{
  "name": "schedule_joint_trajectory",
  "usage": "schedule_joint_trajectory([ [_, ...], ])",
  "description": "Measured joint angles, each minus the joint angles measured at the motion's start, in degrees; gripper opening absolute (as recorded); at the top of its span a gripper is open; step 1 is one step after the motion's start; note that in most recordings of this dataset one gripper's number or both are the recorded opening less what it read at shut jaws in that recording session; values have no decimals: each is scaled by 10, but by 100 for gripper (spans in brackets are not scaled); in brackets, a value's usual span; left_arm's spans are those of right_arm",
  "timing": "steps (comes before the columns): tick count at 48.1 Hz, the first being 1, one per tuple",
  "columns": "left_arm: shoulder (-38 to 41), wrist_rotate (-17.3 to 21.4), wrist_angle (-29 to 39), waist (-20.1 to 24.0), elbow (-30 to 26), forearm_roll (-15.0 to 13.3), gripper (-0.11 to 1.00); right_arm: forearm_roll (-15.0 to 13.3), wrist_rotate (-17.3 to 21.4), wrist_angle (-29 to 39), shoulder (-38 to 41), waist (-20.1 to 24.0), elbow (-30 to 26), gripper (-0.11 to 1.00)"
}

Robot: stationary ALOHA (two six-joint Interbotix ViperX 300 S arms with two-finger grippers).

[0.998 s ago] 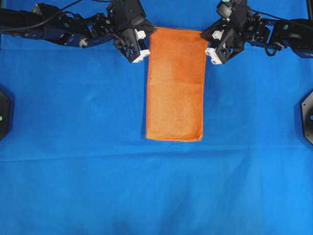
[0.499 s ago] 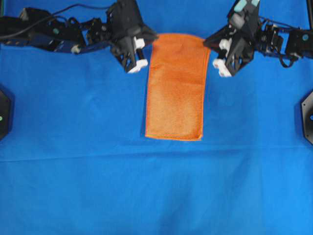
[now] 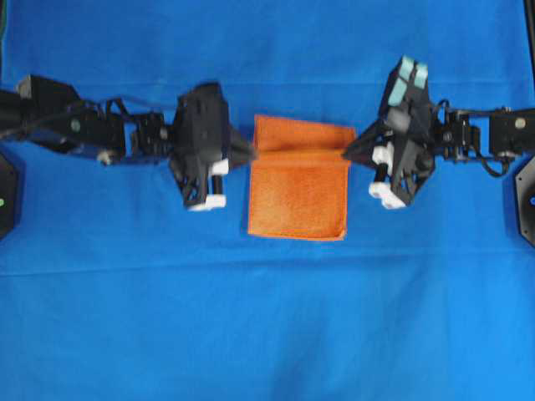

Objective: Fold the orange towel.

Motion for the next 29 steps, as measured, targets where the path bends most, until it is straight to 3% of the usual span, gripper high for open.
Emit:
schedule_joint_trajectory([
  [15,1,-1,1,-69,6,-1,4,52,-1,-23,54,80,-1,3],
  [29,31,-20,-7,-83,6,-2,4,69,-1,-35,83,96,-7,3],
])
